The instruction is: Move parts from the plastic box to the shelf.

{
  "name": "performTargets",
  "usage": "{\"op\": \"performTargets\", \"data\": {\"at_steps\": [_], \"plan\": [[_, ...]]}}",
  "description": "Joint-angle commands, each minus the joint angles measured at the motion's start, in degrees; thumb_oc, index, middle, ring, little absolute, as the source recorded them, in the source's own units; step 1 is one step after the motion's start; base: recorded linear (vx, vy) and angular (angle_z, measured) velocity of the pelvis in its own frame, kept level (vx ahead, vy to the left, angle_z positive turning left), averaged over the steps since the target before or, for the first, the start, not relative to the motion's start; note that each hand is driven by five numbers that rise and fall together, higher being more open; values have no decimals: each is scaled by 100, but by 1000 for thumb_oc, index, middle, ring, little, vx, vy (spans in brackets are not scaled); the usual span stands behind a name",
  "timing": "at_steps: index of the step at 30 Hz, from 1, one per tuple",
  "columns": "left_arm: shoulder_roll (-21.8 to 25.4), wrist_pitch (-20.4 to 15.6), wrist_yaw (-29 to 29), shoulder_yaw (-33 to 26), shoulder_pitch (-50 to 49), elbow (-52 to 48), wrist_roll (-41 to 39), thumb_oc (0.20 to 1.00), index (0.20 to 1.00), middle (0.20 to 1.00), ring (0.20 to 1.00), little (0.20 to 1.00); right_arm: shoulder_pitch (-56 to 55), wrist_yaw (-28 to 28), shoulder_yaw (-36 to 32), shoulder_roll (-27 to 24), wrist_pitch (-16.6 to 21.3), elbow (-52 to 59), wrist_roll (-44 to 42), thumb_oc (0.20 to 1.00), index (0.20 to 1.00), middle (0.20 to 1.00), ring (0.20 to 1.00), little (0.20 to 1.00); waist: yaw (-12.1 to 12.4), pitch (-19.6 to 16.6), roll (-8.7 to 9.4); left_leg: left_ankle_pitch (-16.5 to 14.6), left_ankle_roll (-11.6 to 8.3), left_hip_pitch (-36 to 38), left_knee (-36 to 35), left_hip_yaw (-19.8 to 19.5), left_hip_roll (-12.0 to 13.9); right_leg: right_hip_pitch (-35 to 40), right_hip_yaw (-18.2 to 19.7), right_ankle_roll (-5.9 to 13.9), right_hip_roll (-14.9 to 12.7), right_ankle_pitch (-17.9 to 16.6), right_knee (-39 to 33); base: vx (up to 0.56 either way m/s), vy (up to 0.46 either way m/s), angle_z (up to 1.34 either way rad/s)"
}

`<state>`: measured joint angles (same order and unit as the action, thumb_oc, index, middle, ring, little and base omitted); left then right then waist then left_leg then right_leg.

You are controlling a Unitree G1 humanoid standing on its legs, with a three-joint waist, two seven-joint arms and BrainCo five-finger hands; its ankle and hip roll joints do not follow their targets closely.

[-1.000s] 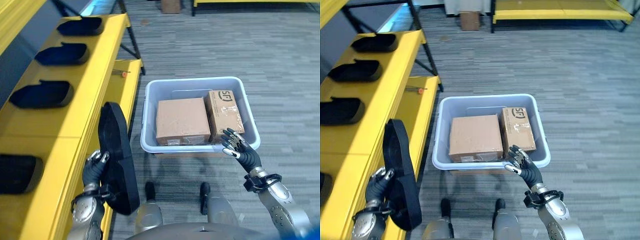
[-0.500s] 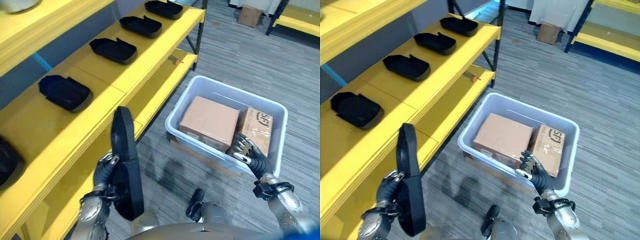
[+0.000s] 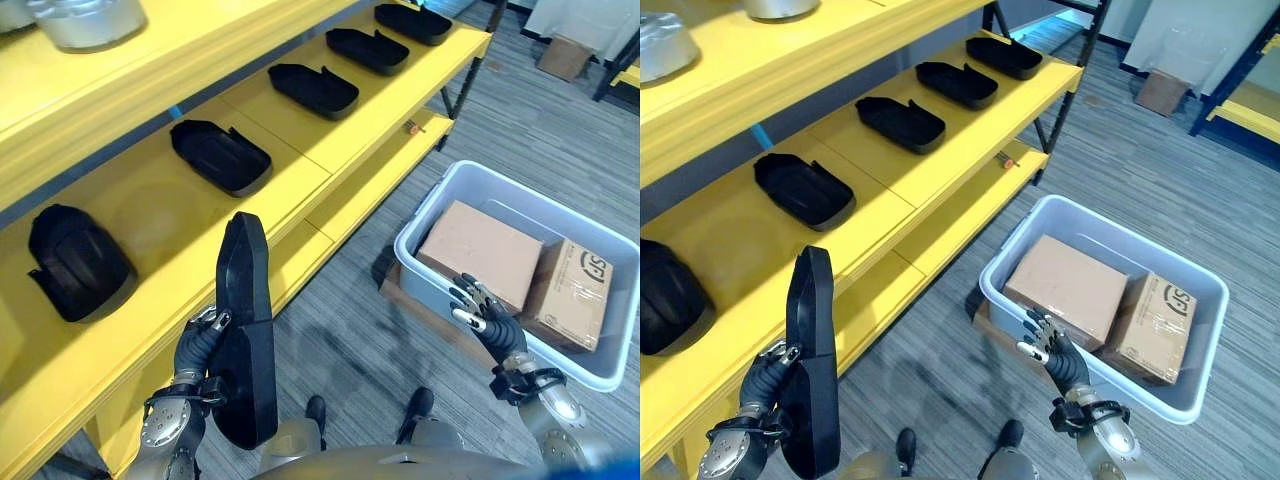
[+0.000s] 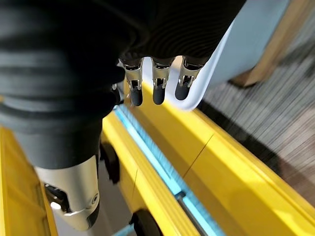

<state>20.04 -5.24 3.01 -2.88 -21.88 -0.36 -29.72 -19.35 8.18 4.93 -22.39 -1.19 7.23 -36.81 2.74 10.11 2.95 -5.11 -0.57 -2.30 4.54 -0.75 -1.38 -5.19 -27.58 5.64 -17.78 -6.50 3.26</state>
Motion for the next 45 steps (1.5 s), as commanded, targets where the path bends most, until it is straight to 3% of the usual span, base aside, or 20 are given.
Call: {"op": "performTargets", "data": {"at_steps": [1, 3, 4, 6, 8, 9, 11, 12, 19, 25, 28, 29, 31, 32, 33, 34, 36, 37, 39, 45], "plan": [[285, -385, 41, -326, 193, -676, 216, 200, 200, 200, 200, 200, 290, -26, 25, 96, 228, 125, 23, 1000, 1000, 1000, 1000, 1000, -147, 93, -33, 228, 92, -141, -292, 11, 1, 448, 312, 593, -247, -380, -106, -64, 268, 8], [363, -411, 79, -312, 288, -686, 259, 200, 200, 200, 200, 200, 351, -24, 134, 199, 214, 59, -34, 1000, 1000, 1000, 1000, 1000, -219, 80, -48, 255, 162, -64, -393, -22, -27, 293, 858, 522, -124, -371, 113, -14, 220, 21], [397, -436, 97, -305, 315, -695, 281, 200, 200, 200, 200, 200, 385, 12, 199, 211, 179, 43, -64, 1000, 1000, 1000, 1000, 1000, -284, 83, -56, 316, 207, -29, -469, -49, -29, 88, 1303, 473, 50, -427, 241, 9, 179, 23], [409, -448, 110, -237, 345, -685, 267, 200, 200, 200, 200, 200, 358, 76, 284, 191, 158, 67, -95, 1000, 1000, 1000, 1000, 1000, -388, 137, -91, 396, 262, 66, -560, -136, 17, -117, 1980, 350, 615, -106, 450, -12, 160, -7], [372, -416, 85, -130, 361, -635, 232, 200, 200, 200, 200, 200, 298, 145, 315, 118, 125, 62, -128, 1000, 1000, 1000, 1000, 1000, -462, 142, -87, 532, 313, 128, -642, -211, 1, -263, 2240, 129, 1372, 515, 818, -2, 158, -18], [301, -358, 39, -48, 330, -604, 227, 200, 200, 200, 200, 200, 227, 166, 315, 51, 126, 48, -166, 1000, 1000, 1000, 1000, 1000, -530, 110, -39, 619, 330, 185, -695, -321, -104, -271, 2366, 33, 1919, 847, 1094, 17, 128, 0], [231, -325, 14, 13, 303, -573, 201, 200, 200, 200, 200, 200, 218, 176, 320, 12, 158, 16, -188, 1000, 1000, 1000, 1000, 1000, -553, 13, 40, 674, 333, 159, -682, -456, -205, -156, 2550, -73, 2274, 964, 1091, 9, 42, 48], [186, -322, 2, -10, 248, -585, 186, 200, 200, 200, 200, 200, 207, 163, 327, 7, 165, 24, -194, 1000, 1000, 1000, 1000, 1000, -535, -22, 64, 675, 328, 166, -683, -474, -240, -56, 2562, -104, 2300, 1010, 988, -12, -30, 78], [-69, -383, -7, -65, 21, -753, -25, 200, 200, 200, 200, 200, 324, 143, 350, -198, 152, 87, -65, 1000, 1000, 1000, 1000, 1000, -304, -181, 35, 814, 228, -1, -654, -284, -316, 559, 2513, -198, 2101, 867, -307, -88, -41, 9], [-44, -355, -71, 103, 189, -706, -20, 200, 200, 200, 200, 200, 279, 98, 231, -334, 179, 90, -132, 1000, 1000, 1000, 1000, 1000, -340, 151, 7, 693, -15, -604, 449, -140, -530, 451, 2176, -339, 1917, 910, -165, -181, -18, 44], [-12, -323, -121, 81, 243, -733, 40, 200, 200, 200, 200, 200, 238, 71, 129, -324, 156, 107, -168, 1000, 1000, 1000, 1000, 1000, -440, 121, 106, 188, 75, -376, 879, 234, -73, 307, 1945, -349, 1674, 891, -8, -135, 17, 83], [-7, -314, -134, 94, 242, -739, 52, 200, 200, 200, 200, 200, 201, 48, 97, -310, 149, 93, -192, 1000, 1000, 1000, 1000, 1000, -468, 104, 128, 145, 84, -263, 933, 272, 89, 310, 1884, -355, 1627, 904, 19, -80, 39, 80], [-8, -282, -66, 112, 298, -768, 39, 200, 200, 200, 200, 200, 121, -25, 23, -262, 176, 69, -247, 1000, 1000, 1000, 1000, 1000, -578, 83, 160, 247, 51, -4, 936, 425, 732, 274, 1698, -379, 1507, 1028, 200, -74, 74, 59], [-26, -269, -18, 135, 336, -763, 17, 200, 200, 200, 200, 200, 86, -62, -22, -239, 204, 60, -285, 1000, 1000, 1000, 1000, 1000, -654, 57, 132, 449, -19, 153, 757, 531, 1133, 223, 1571, -380, 1443, 1112, 321, -74, 321, 104], [-73, -239, 43, 247, 432, -763, -77, 200, 200, 200, 200, 200, -34, -189, -146, -190, 234, 35, -361, 1000, 1000, 1000, 1000, 1000, -847, 2, -126, 1314, -408, 452, -226, 671, 2031, -54, 1232, -327, 1206, 1400, 939, -69, 407, 114], [-66, -225, 69, 289, 478, -732, -59, 200, 200, 200, 200, 200, -60, -231, -189, -199, 253, 29, -359, 1000, 1000, 1000, 1000, 1000, -859, 16, -198, 1581, -533, 344, -426, 649, 2177, -106, 1151, -285, 1068, 1462, 1152, -48, 359, 123], [-55, -225, 70, 309, 503, -718, -78, 200, 200, 200, 200, 200, -75, -255, -240, -202, 256, 30, -361, 1000, 1000, 1000, 1000, 1000, -860, 22, -261, 1577, -594, 331, -556, 602, 2153, -157, 1088, -228, 945, 1500, 1265, 5, 246, 127], [-38, -215, -1, 323, 483, -725, -57, 200, 200, 200, 200, 200, -90, -232, -273, -195, 231, 27, -348, 1000, 1000, 1000, 1000, 1000, -844, 5, -352, 1244, -616, 367, -636, 517, 1973, -127, 1129, -168, 866, 1462, 1322, 33, 267, 99], [11, -216, -48, 281, 425, -759, -49, 200, 200, 200, 200, 200, -89, -199, -288, -167, 217, 33, -331, 1000, 1000, 1000, 1000, 1000, -793, 27, -387, 1074, -640, 338, -620, 486, 1810, -45, 1098, -116, 748, 1349, 1204, 46, 256, 12], [177, -245, -66, 97, 286, -826, 22, 200, 200, 200, 200, 200, -45, -72, -213, -57, 186, 53, -315, 1000, 1000, 1000, 1000, 1000, -558, 70, -263, 832, -572, 265, -558, 373, 1442, 342, 945, 92, 499, 987, 610, 45, 217, 33]]}}
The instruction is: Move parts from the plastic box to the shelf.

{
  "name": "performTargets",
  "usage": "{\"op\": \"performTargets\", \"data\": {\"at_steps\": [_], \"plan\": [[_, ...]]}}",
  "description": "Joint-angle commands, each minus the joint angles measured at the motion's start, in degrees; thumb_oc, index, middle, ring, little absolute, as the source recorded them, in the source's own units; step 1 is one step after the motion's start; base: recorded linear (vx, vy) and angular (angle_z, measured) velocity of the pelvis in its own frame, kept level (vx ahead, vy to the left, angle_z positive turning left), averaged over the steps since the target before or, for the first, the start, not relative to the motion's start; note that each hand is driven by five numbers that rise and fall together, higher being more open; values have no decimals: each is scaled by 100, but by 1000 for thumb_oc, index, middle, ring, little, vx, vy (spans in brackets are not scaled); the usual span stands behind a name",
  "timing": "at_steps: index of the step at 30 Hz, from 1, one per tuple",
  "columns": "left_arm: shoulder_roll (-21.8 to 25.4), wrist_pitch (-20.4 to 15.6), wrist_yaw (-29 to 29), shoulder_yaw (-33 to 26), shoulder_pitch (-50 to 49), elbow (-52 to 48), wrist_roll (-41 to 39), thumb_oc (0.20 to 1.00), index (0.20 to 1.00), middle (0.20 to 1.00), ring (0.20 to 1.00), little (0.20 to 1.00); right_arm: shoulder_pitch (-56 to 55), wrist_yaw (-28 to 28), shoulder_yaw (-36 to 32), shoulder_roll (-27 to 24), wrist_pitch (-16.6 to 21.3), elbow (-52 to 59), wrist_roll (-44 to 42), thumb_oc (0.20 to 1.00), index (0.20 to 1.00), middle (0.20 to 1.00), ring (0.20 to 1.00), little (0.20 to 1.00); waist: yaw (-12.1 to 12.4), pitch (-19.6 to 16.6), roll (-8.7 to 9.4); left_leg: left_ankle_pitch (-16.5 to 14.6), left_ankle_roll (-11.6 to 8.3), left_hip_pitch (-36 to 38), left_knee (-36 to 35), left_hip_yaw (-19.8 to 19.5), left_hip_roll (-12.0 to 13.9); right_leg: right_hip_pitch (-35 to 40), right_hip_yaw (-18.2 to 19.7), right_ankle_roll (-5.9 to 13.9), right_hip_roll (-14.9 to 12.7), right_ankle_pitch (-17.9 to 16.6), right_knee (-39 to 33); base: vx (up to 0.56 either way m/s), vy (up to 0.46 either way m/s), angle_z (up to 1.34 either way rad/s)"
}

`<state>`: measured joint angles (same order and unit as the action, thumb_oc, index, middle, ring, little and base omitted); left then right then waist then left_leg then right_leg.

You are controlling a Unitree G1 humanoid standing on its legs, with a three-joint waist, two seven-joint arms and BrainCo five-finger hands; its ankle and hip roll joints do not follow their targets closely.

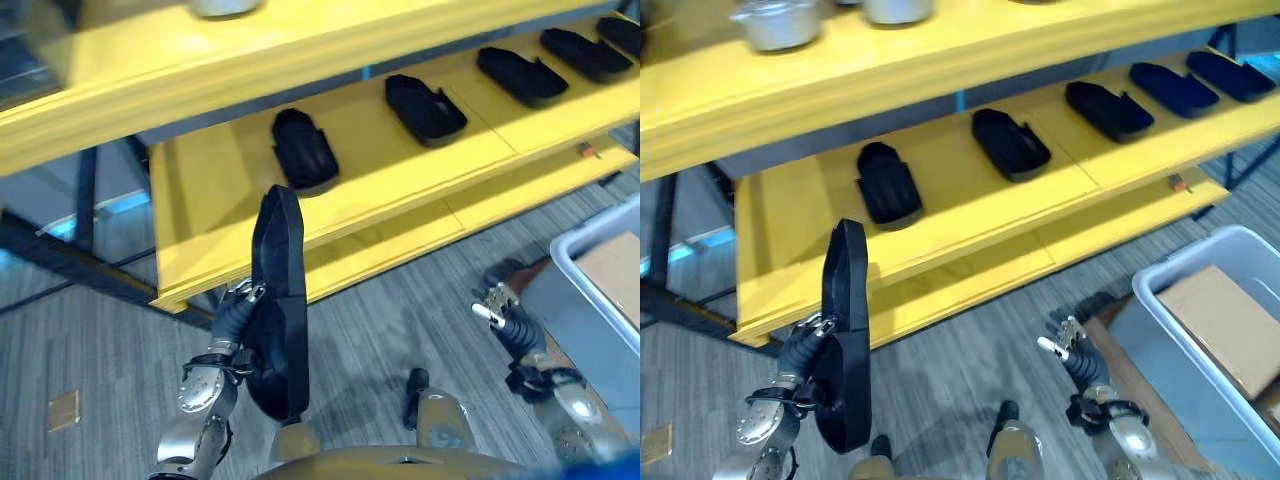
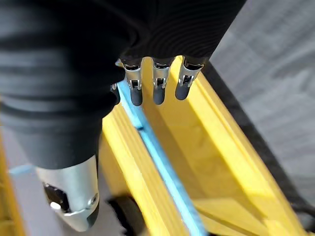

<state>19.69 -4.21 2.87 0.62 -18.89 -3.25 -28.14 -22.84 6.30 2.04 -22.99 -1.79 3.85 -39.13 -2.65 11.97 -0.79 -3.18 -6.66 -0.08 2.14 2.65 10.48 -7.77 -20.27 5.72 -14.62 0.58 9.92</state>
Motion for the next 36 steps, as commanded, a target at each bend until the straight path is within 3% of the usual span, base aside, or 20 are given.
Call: {"op": "performTargets", "data": {"at_steps": [1, 6, 16, 25, 33, 36], "plan": [[211, -354, -40, -286, -36, -522, -145, 200, 200, 200, 200, 200, 322, 135, 119, 16, 235, 378, -60, 1000, 1000, 1000, 1000, 1000, 26, -117, 140, 586, 64, 39, -321, 19, 188, 645, 192, 128, 141, 197, -162, 27, 117, 45], [244, -357, 7, -419, -74, -489, -135, 200, 200, 200, 200, 200, 341, 215, 199, 113, 152, 378, 63, 1000, 1000, 1000, 1000, 1000, 193, -173, 298, 441, 178, -101, -313, -128, -166, 925, -19, 355, -56, -128, -663, 47, 165, 27], [303, -348, 62, -496, -116, -471, -43, 200, 200, 200, 200, 200, 503, 277, 430, 163, 67, 339, 139, 1000, 1000, 1000, 1000, 1000, 314, -331, 459, 308, 328, -173, -326, -135, -491, 1026, -107, 536, -259, -498, -975, 40, 81, 9], [446, -394, 375, -217, 738, -229, 190, 200, 200, 200, 200, 200, 653, 312, 738, 47, 12, 358, 161, 1000, 1000, 1000, 1000, 1000, 233, -249, 612, 247, 289, -246, -184, 64, -398, 884, 28, 491, -205, -340, -924, 8, 0, -3], [336, -662, 1235, 129, 2470, 405, 107, 200, 200, 200, 200, 200, 1145, 136, 1125, -161, 76, 377, 56, 1000, 1000, 1000, 1000, 1000, -2, 409, 674, 344, 156, -1024, 397, 184, -136, -75, 287, 369, -181, -261, -336, -148, -37, -22], [283, -779, 1536, 169, 3004, 638, 58, 200, 200, 200, 200, 200, 1255, 74, 1204, -178, 108, 398, -4, 1000, 1000, 1000, 1000, 1000, -75, 493, 666, 330, 124, -1303, 620, 171, -68, -370, 350, 340, -172, -222, -108, -78, -21, -13]]}}
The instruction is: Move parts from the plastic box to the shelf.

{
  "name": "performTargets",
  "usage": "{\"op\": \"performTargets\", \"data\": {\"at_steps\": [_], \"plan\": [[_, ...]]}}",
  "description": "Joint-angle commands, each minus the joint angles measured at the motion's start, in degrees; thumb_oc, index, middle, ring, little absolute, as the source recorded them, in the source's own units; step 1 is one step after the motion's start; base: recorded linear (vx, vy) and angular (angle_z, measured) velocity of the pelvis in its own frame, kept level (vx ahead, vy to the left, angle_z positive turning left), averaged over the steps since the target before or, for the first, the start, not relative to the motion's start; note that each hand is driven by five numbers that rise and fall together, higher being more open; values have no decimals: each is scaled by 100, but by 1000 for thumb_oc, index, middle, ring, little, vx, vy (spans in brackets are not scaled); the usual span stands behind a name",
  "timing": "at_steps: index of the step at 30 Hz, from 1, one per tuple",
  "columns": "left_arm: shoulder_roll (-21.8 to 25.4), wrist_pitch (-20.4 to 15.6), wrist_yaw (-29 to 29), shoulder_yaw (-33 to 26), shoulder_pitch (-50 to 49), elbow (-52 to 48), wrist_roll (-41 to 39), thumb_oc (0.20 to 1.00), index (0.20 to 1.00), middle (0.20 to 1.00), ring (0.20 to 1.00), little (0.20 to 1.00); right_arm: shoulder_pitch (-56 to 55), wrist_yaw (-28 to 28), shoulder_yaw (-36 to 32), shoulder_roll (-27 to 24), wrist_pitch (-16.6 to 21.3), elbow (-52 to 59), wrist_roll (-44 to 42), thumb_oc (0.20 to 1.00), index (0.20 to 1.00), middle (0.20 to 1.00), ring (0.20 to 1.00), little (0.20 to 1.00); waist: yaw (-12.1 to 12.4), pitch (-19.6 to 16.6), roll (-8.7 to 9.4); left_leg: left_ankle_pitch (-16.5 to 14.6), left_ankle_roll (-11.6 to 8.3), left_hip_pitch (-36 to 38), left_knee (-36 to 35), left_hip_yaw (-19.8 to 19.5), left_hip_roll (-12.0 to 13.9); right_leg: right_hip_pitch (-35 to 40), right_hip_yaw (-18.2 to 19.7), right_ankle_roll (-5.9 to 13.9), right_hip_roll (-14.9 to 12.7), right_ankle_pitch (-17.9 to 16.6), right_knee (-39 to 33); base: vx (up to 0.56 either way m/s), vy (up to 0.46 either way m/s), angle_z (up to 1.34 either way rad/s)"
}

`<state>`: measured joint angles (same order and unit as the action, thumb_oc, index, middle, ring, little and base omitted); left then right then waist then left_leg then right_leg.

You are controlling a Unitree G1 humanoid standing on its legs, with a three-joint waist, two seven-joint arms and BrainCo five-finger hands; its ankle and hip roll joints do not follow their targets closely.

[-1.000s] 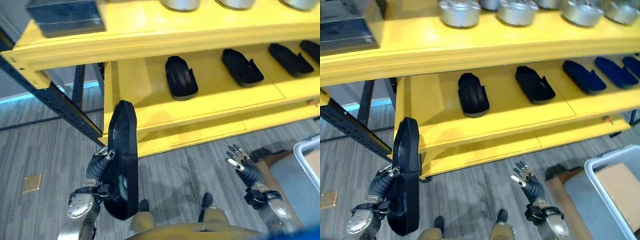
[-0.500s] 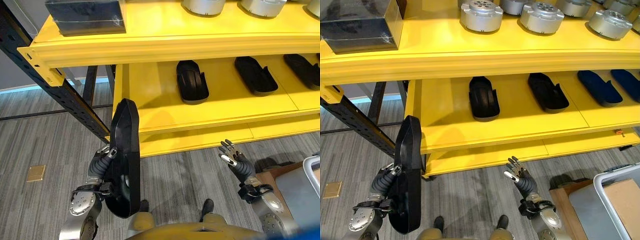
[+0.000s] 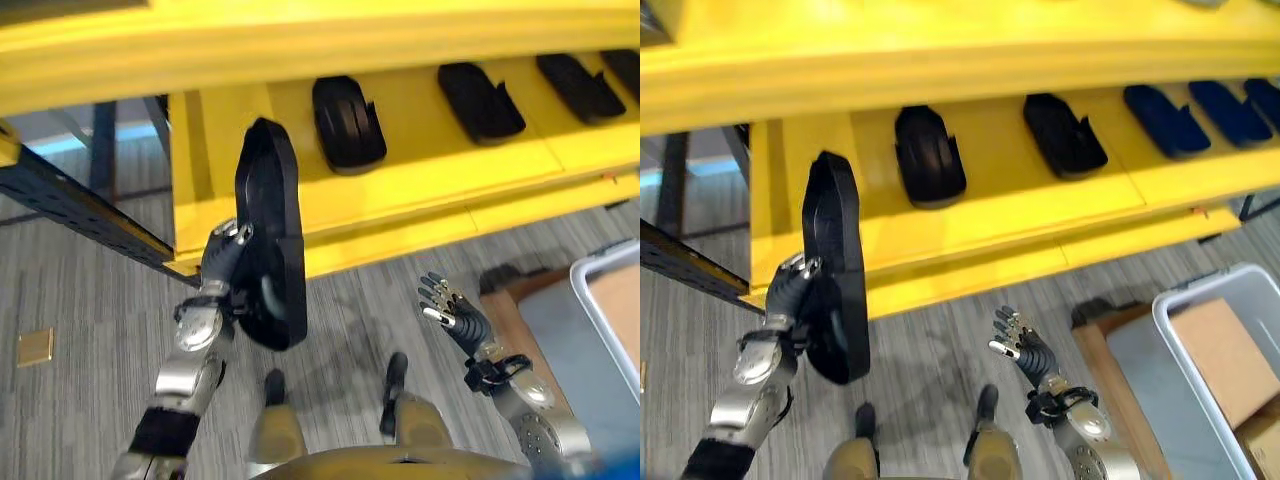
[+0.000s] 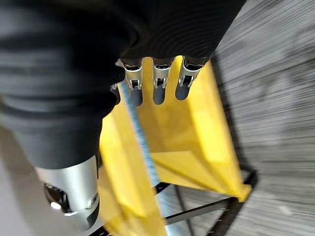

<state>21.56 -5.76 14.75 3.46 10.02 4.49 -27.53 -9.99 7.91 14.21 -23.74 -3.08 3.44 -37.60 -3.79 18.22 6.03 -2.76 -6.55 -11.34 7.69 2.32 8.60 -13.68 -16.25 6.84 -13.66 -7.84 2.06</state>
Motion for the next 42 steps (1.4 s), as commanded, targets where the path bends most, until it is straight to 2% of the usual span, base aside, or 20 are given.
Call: {"op": "performTargets", "data": {"at_steps": [1, 9, 13, 17, 18, 19, 20, 21, 22, 23, 24, 31, 36, 42], "plan": [[97, -626, 349, -114, 116, -133, -3, 200, 200, 200, 200, 200, -29, -88, -14, -103, 237, 438, -158, 1000, 1000, 1000, 1000, 1000, 40, -134, -16, 286, 114, -184, 69, 204, 120, 215, -51, 228, -268, 621, 682, -66, -14, -10], [215, -968, 1302, -164, 1457, 197, 142, 200, 200, 200, 200, 200, 80, -280, 157, -155, 368, 437, -256, 1000, 1000, 1000, 1000, 1000, -157, 81, 36, 237, 36, -791, 504, 164, 197, -412, 16, 218, -305, 689, 1132, -56, -25, -7], [629, -959, 1632, -257, 1945, 628, 409, 200, 200, 200, 200, 200, 45, -245, 219, -219, 388, 404, -217, 1000, 1000, 1000, 1000, 1000, -211, 75, 55, 199, 16, -911, 603, 156, 198, -531, 47, 212, -292, 703, 1196, 0, 0, 0], [864, -935, 1688, -313, 2082, 751, 510, 200, 200, 200, 200, 200, 20, -222, 197, -246, 401, 369, -208, 1000, 1000, 1000, 1000, 1000, -232, 73, 58, 175, 14, -961, 654, 140, 196, -564, 59, 217, -290, 707, 1224, 22, 2, 0], [1016, -899, 1688, -309, 2182, 821, 576, 200, 200, 200, 200, 200, 12, -203, 196, -273, 401, 347, -188, 1000, 1000, 1000, 1000, 1000, -233, 53, 37, 37, -23, -912, 685, 108, 227, -512, 75, 270, -269, 829, 1279, 0, 0, 0], [1021, -903, 1686, -305, 2197, 824, 575, 200, 200, 200, 200, 200, 19, -203, 189, -268, 402, 349, -189, 1000, 1000, 1000, 1000, 1000, -240, 68, 57, 166, 16, -985, 679, 125, 196, -562, 46, 221, -297, 714, 1240, 0, 0, 0], [1130, -880, 1688, -297, 2277, 908, 606, 200, 200, 200, 200, 200, 29, -184, 181, -292, 394, 336, -177, 1000, 1000, 1000, 1000, 1000, -239, 69, 55, 153, 15, -997, 695, 120, 192, -565, 41, 225, -303, 717, 1254, 0, 0, 0], [1192, -877, 1683, -292, 2330, 968, 576, 200, 200, 200, 200, 200, 21, -174, 182, -309, 394, 325, -178, 1000, 1000, 1000, 1000, 1000, -234, 54, 36, 26, -22, -933, 700, 95, 215, -516, 64, 280, -274, 826, 1293, 88, -2, 2], [1299, -866, 1670, -279, 2411, 1044, 566, 200, 200, 200, 200, 200, 25, -163, 181, -322, 384, 323, -176, 1000, 1000, 1000, 1000, 1000, -234, 58, 34, 20, -19, -946, 708, 84, 207, -518, 69, 286, -273, 831, 1293, 16, 10, 3], [1390, -858, 1674, -257, 2496, 1103, 570, 200, 200, 200, 200, 200, 37, -154, 179, -326, 380, 318, -175, 1000, 1000, 1000, 1000, 1000, -236, 80, 54, 141, 19, -1021, 713, 103, 174, -567, 37, 240, -300, 717, 1256, 19, 11, 4], [1489, -844, 1670, -256, 2540, 1150, 574, 200, 200, 200, 200, 200, 28, -136, 193, -340, 369, 301, -160, 1000, 1000, 1000, 1000, 1000, -227, 73, 36, 1, -20, -952, 732, 77, 204, -517, 63, 294, -269, 836, 1298, 0, 0, 0], [2314, -751, 1516, -69, 3011, 1659, 404, 200, 200, 200, 200, 200, 57, -42, 205, -399, 315, 174, -103, 1000, 1000, 1000, 1000, 1000, -190, 107, 60, -53, 24, -1108, 885, 2, 179, -509, 27, 317, -271, 832, 1305, 32, 14, 6], [2488, -740, 1429, 115, 3225, 1821, 287, 200, 200, 200, 200, 200, 82, 1, 220, -417, 294, 144, -87, 1000, 1000, 1000, 1000, 1000, -147, 116, 80, -100, 45, -1180, 991, -55, 160, -462, -37, 324, -284, 852, 1326, 29, 6, 10], [2703, -706, 1203, 753, 4084, 2288, -112, 200, 200, 200, 200, 200, 282, 79, 401, -458, 267, 58, -30, 1000, 1000, 1000, 1000, 1000, -90, 111, 148, -165, 96, -1371, 1140, -233, 91, -363, -160, 324, -278, 879, 1331, 37, 0, 20]]}}
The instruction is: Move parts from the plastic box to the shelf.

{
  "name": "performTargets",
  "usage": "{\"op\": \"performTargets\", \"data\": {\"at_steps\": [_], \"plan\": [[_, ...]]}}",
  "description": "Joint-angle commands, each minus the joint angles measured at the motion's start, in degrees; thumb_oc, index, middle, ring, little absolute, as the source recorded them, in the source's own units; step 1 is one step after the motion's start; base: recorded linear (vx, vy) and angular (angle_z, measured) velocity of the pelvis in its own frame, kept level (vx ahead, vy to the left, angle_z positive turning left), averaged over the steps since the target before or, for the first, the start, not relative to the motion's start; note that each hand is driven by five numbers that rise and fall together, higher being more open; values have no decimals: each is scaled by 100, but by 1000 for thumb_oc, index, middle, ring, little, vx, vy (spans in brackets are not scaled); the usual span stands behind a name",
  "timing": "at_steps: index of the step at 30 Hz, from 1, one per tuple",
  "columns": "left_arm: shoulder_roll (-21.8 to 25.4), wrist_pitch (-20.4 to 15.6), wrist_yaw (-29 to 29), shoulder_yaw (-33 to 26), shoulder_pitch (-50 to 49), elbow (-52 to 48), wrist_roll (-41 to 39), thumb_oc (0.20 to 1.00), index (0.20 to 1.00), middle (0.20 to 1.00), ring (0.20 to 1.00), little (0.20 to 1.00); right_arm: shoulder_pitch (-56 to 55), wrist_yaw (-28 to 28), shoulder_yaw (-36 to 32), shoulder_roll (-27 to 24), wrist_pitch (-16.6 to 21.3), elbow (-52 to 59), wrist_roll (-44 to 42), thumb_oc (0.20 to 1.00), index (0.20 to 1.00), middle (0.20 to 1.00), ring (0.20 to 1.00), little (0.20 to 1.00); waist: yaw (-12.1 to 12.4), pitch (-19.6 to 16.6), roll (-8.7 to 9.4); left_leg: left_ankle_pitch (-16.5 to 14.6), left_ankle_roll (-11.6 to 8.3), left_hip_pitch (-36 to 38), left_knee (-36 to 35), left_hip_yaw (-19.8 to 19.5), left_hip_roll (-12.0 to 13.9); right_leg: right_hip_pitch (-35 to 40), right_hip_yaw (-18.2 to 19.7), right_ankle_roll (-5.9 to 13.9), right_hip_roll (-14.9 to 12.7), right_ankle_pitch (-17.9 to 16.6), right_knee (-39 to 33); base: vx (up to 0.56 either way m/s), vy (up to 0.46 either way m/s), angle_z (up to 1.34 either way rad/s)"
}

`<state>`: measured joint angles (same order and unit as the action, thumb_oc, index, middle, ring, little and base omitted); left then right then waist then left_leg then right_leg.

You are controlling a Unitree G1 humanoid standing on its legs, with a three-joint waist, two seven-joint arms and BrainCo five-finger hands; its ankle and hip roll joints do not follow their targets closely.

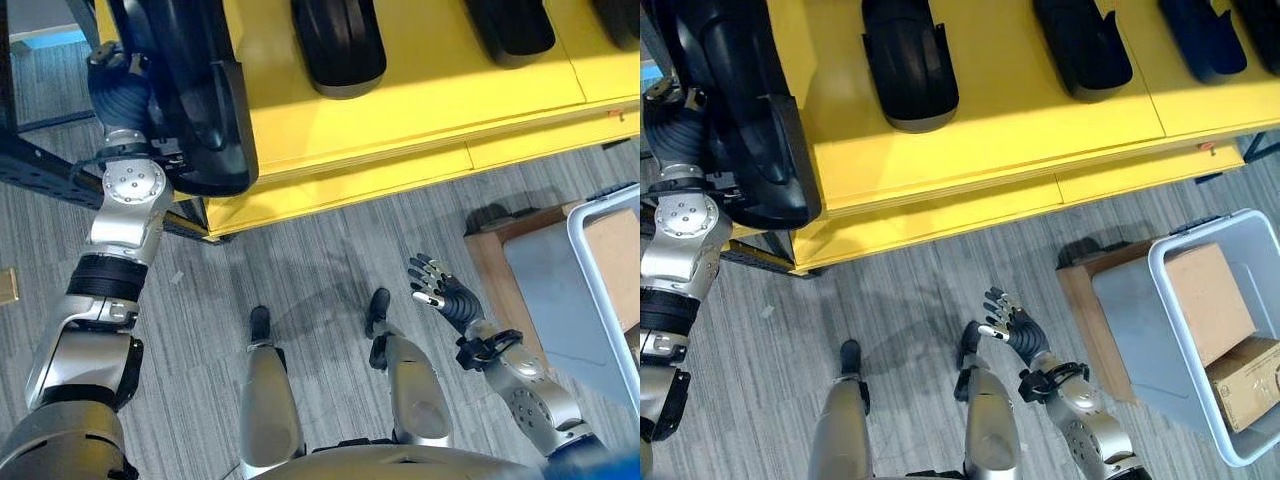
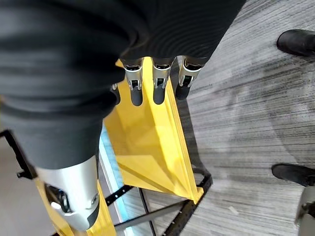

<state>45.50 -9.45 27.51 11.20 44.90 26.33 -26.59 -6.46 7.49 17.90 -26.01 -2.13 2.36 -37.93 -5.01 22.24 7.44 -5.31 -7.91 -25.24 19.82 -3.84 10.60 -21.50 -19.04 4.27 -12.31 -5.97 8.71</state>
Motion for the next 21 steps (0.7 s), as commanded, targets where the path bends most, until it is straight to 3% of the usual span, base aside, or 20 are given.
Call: {"op": "performTargets", "data": {"at_steps": [1, 21], "plan": [[373, -323, -90, 76, 736, 170, -250, 200, 200, 200, 200, 200, -48, 123, 42, -250, 174, 163, -9, 1000, 1000, 1000, 1000, 1000, 34, -295, 24, 88, 231, -21, -44, 368, -114, 412, 108, 576, -410, 687, 661, 22, -3, 3], [621, -145, -495, 834, 2191, 1874, -1420, 200, 200, 200, 200, 200, -238, 101, 20, -286, 75, 24, 2, 1000, 1000, 1000, 1000, 1000, -155, -442, 280, -64, 275, -326, 214, 390, -110, 354, 167, 622, -303, 507, 380, 8, 7, 0]]}}
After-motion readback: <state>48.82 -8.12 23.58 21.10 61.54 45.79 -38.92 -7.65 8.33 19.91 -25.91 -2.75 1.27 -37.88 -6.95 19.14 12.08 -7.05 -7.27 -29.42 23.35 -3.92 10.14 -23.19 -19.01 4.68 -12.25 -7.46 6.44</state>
